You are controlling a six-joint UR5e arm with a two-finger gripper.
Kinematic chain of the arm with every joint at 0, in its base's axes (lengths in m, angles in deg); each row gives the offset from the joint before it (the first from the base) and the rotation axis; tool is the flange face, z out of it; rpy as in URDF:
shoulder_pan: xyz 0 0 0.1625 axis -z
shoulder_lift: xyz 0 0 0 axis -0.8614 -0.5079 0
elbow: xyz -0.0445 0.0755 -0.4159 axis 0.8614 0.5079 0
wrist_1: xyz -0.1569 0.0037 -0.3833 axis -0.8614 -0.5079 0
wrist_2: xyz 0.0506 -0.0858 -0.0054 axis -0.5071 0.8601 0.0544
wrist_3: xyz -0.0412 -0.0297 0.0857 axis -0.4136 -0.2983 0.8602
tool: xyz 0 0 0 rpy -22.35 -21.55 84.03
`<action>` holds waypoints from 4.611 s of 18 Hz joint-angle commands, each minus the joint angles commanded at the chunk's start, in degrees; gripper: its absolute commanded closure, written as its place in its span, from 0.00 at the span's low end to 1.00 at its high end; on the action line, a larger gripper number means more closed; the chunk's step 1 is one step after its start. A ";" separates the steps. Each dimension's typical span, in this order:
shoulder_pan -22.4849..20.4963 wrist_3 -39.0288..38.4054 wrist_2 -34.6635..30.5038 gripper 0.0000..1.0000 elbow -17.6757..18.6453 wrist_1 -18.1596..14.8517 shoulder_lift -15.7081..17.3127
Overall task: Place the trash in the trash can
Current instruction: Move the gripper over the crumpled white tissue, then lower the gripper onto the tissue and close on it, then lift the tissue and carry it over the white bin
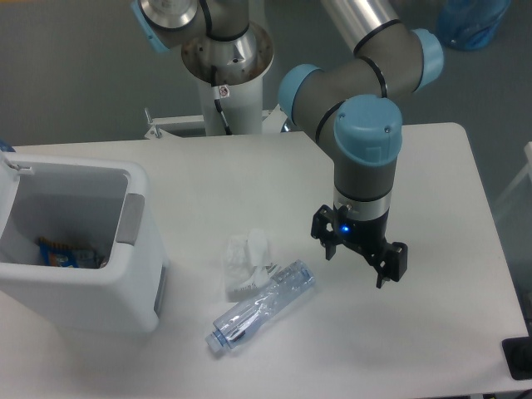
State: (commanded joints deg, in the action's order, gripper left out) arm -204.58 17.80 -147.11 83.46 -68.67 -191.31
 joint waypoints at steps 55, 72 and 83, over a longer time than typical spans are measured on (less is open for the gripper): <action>9.14 -14.32 -0.61 0.56 20.83 2.20 2.38; 6.60 -13.01 3.14 1.00 15.83 -2.54 4.22; 4.22 -15.20 23.97 1.00 8.45 -4.13 11.69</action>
State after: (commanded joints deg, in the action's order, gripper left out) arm -200.36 2.61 -123.15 91.91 -72.80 -179.62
